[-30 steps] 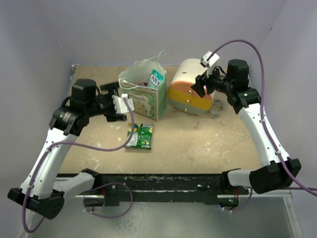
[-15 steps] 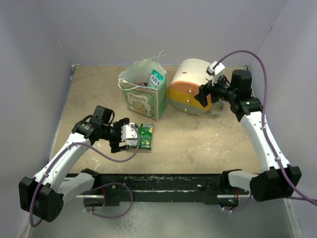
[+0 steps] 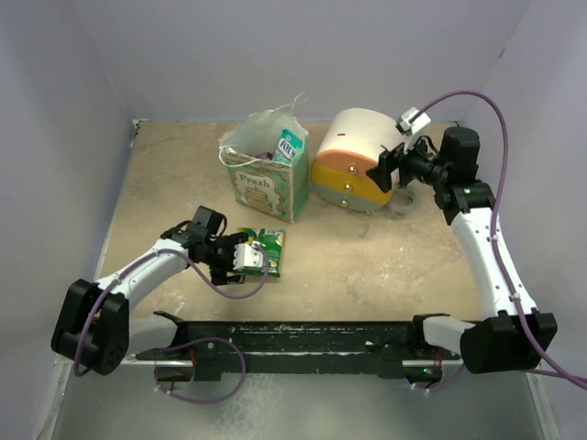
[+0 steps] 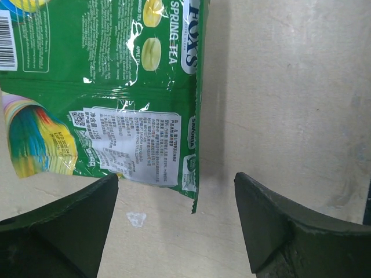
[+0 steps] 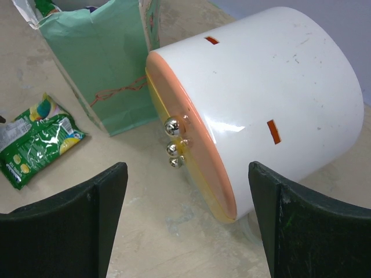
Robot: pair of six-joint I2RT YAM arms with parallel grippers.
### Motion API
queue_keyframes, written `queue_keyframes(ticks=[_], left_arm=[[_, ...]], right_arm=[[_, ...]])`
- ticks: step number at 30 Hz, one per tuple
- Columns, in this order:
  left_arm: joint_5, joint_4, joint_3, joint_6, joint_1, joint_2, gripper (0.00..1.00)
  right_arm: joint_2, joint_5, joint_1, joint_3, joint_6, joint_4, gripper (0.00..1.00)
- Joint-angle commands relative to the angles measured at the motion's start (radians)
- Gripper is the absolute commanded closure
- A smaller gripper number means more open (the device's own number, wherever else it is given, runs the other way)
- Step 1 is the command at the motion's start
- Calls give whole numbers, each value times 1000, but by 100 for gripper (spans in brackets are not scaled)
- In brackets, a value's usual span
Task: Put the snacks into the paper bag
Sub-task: Pick up the snack from the center of the board.
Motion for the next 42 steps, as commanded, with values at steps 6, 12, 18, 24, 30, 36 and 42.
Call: queue_keyframes(ticks=[6,12,18,24,30,36,42], left_arm=[[-70,227,-82,-2,-27,39,21],[-88,250,-95,-31,-30,75,34],[-89,225,-79,-74,-30,82,53],[-86,102,-8,-93,-31,71,67],[-40,-48,104,-127,-30,43,76],[63,-186,247,-92,-30,37,91],[100,-358,411,-99,-30,38,98]], right_arm=[[26,-99,-8,4,31,55,13],[60,-118,-8,27,30,44,13],[75,-132,-8,35,28,36,12],[101,-144,-8,60,20,19,12],[143,-182,-8,105,0,-12,14],[189,-233,-5,187,-68,-71,14],[208,-265,76,261,-168,-153,15]])
